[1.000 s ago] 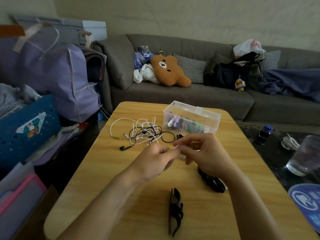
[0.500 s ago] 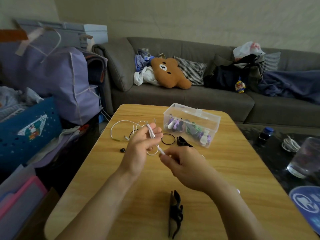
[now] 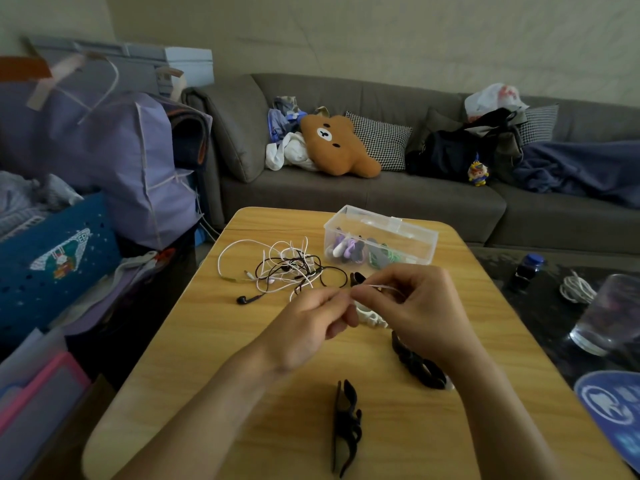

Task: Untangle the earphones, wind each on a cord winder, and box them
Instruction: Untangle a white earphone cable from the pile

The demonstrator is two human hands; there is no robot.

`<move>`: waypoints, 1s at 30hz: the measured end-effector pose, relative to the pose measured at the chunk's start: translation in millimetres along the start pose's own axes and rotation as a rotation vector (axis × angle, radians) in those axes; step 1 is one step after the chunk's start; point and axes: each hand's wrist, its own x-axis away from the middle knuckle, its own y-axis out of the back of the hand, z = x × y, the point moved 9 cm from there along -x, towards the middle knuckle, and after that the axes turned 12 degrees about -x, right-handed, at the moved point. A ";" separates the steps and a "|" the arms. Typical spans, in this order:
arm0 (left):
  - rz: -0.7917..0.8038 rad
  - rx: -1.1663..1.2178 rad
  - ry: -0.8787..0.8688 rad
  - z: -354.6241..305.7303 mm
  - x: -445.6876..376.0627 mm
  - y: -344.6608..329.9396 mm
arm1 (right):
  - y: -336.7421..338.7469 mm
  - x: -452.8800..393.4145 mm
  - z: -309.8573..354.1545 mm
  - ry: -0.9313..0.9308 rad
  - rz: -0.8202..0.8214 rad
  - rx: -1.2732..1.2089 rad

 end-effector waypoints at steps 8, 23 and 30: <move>-0.194 0.864 0.128 0.1 1.6 24.5 | -23.2 1.2 -31.1 -0.218 0.159 0.101; -0.421 -0.180 -0.026 2.5 5.9 50.3 | -35.9 1.7 -8.5 -0.112 0.222 0.149; -0.079 -0.212 0.019 4.9 1.5 8.2 | 7.3 -1.4 -8.9 -0.049 -0.005 0.038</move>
